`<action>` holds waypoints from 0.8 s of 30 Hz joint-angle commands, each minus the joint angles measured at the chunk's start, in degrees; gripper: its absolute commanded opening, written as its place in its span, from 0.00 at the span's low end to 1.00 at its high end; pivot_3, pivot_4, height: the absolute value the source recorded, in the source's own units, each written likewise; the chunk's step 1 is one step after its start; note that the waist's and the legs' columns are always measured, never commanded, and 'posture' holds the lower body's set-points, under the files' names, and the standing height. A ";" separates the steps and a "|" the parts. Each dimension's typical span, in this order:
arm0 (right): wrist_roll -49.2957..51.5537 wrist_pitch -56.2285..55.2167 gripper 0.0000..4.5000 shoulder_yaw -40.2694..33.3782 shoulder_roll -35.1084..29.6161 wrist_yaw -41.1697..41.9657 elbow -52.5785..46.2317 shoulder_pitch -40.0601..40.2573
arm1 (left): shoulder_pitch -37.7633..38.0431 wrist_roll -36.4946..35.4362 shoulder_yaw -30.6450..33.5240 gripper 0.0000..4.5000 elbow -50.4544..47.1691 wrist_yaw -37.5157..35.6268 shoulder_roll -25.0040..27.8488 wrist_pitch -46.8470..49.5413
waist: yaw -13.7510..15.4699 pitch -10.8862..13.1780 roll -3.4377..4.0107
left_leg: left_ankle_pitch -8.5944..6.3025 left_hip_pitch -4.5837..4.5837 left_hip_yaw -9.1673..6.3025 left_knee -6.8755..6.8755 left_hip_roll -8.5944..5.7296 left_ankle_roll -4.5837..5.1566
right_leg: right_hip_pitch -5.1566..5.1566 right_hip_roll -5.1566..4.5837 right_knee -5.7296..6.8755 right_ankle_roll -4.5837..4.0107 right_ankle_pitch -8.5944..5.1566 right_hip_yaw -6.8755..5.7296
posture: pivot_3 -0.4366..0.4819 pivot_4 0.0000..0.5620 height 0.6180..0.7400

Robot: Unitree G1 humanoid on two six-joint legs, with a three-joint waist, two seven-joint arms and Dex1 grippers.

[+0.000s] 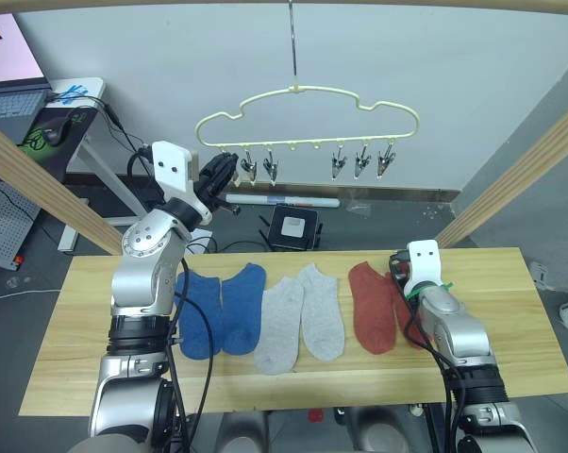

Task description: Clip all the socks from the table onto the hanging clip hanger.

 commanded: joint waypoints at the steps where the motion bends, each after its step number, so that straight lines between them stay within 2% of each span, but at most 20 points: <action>1: -0.70 0.36 0.17 -0.40 0.27 -0.55 -2.56 1.12 | 0.46 -0.23 0.78 0.01 -1.06 -0.19 0.82 0.04 | 0.00 0.00 0.00 | 0.00 0.00 0.00 0.00 0.00 0.00 | 0.00 0.00 0.00 0.01 0.00 0.00 | 0.40 0.62 1.00; 3: -0.35 0.68 0.00 -0.14 0.68 0.09 -4.14 1.36 | 0.14 -0.51 0.98 0.01 -0.76 -0.43 0.96 0.12 | 0.00 0.00 0.00 | 0.00 0.00 0.00 0.00 -0.01 -0.01 | 0.00 -0.01 0.00 0.01 0.00 0.00 | 0.40 0.61 1.00; 13: -1.41 0.63 0.00 2.33 -1.12 3.43 -11.52 5.24 | -0.70 -0.67 1.08 0.01 0.79 -1.01 0.65 -0.54 | -0.01 0.00 0.01 | 0.01 -0.03 0.03 -0.06 -0.04 -0.04 | -0.04 -0.02 -0.06 0.06 -0.03 0.01 | 0.38 0.61 1.00; 17: -1.66 -0.42 0.21 2.24 -1.32 3.93 -13.04 6.44 | -0.58 -0.66 1.02 0.01 0.87 -0.86 0.38 -0.64 | -0.07 0.00 0.01 | 0.00 -0.03 0.04 -0.07 -0.04 -0.05 | -0.04 -0.02 -0.06 0.07 -0.04 0.04 | 0.38 0.61 1.00; 24: -3.25 -2.95 0.79 1.75 -0.94 2.32 -11.68 5.89 | -0.35 -0.66 0.92 0.01 0.64 -0.88 0.39 -0.34 | -0.07 0.01 0.00 | 0.01 -0.02 0.05 -0.07 -0.09 -0.07 | -0.05 -0.02 -0.06 0.08 -0.04 0.03 | 0.39 0.62 1.00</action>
